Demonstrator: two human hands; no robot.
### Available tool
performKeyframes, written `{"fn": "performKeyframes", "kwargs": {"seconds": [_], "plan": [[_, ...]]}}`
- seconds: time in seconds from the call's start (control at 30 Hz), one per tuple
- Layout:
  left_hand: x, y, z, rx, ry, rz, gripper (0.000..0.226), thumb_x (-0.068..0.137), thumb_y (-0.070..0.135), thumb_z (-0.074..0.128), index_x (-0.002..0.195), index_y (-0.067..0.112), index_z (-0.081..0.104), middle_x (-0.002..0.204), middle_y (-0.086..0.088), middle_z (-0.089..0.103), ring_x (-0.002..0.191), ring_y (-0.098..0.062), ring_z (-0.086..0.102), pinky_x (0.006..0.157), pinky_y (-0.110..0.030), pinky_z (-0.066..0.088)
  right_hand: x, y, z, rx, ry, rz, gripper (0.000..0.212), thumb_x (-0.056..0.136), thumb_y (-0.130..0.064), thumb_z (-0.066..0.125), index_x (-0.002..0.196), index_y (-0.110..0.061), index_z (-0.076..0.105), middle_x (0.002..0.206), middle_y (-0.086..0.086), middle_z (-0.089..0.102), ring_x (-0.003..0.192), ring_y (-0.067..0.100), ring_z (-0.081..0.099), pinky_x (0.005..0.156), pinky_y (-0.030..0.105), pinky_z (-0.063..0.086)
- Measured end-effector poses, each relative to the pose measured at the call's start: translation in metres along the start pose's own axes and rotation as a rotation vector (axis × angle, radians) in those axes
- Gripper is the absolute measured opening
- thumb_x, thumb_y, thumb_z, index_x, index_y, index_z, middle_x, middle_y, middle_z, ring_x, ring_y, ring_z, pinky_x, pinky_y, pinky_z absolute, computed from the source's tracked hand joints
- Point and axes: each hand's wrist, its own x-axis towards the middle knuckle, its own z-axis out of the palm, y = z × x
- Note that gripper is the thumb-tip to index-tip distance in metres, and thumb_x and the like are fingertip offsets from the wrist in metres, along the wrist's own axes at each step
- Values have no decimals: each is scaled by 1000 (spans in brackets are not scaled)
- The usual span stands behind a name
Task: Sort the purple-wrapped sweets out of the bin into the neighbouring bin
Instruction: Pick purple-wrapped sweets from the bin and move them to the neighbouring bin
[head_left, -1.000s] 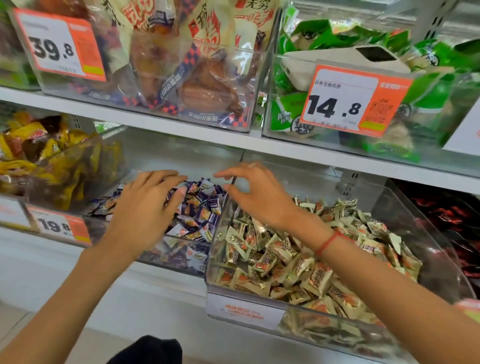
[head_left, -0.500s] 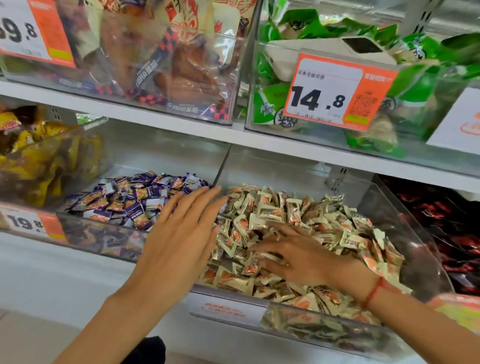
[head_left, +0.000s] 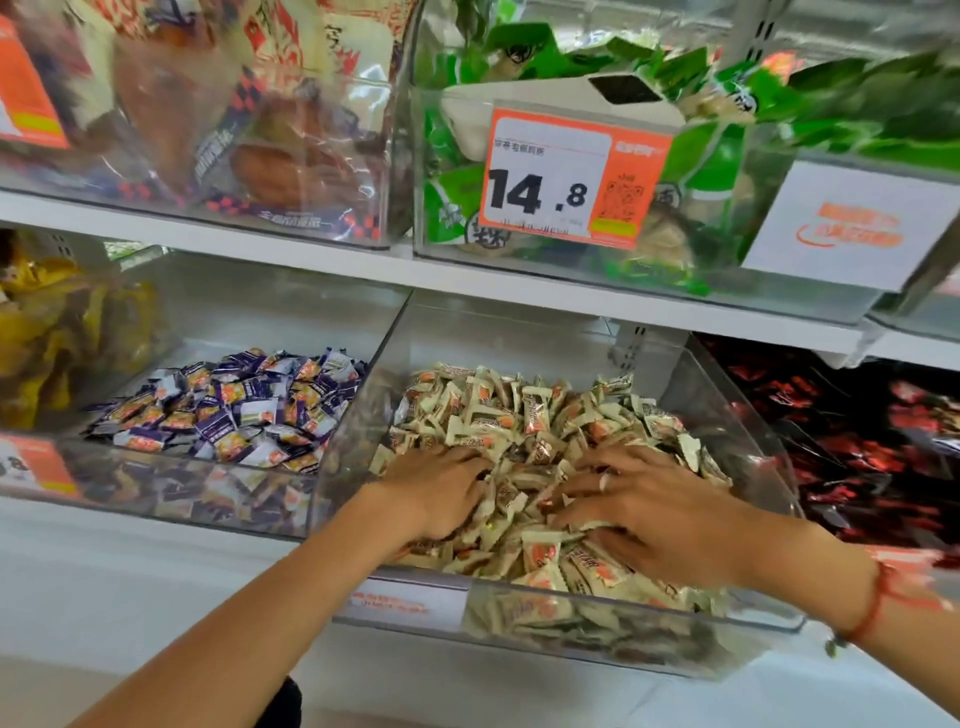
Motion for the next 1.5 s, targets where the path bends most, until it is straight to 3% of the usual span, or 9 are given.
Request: {"fn": "performKeyframes", "kwargs": {"seconds": [0.1,0.23,0.47,0.67,0.87,1.03,1.13,1.27,1.5], "plan": [[2,0,5,188,-151,-57,51,103,32,23,152,22,13,159,-2,13,144,-28,14,116,-45,19,-2,0,1,41,-18,49,37,100,-37,40,134,-48,44,147,-22,37,141,9,18,118,37,16],[-23,9,0,223,-154,-94,42,102,25,29,143,20,36,144,-3,42,129,-27,42,103,-41,38,3,-2,1,76,-38,102,35,99,-49,35,132,-49,46,146,-25,36,141,5,16,118,40,13],[-93,7,-30,19,-125,-97,43,103,40,21,142,30,36,136,-4,52,116,-24,53,94,-33,40,52,-12,-18,65,152,96,27,95,-49,43,108,-40,64,120,-19,61,124,6,46,115,37,17],[-109,1,-16,22,595,-32,22,88,21,57,107,28,66,103,9,67,96,-13,64,69,-29,55,127,-33,2,445,-124,138,46,101,-38,39,146,-32,33,155,2,30,140,25,32,115,45,28],[-112,-24,5,-83,960,-26,33,88,19,54,120,20,63,128,6,57,120,-15,47,103,-33,33,100,-41,14,484,-195,77,41,100,-44,40,139,-35,39,137,-4,49,122,11,44,109,35,33],[-120,-33,5,-359,959,-270,39,97,35,47,135,24,50,129,8,57,114,-11,51,85,-26,42,56,-33,1,316,-195,6,40,99,-51,32,130,-37,53,146,-22,36,140,-7,6,119,30,5],[-121,-28,8,-405,933,-282,39,98,34,44,136,27,49,126,9,60,91,-11,63,63,-21,43,57,-27,-9,376,-125,76,47,94,-59,30,117,-36,63,135,-17,51,131,-5,32,116,31,20],[-122,-25,9,-414,890,-266,45,92,31,46,137,29,46,121,12,63,48,-2,39,51,-8,26,101,-35,-7,451,80,143,24,95,-40,51,108,-28,67,111,-14,65,103,0,56,98,28,45],[-121,-25,10,-421,895,-289,44,90,30,49,134,31,47,117,17,62,45,6,39,39,-7,21,160,-52,23,111,-196,243,28,90,-35,62,101,-10,65,104,3,60,92,19,57,71,28,43]]}}
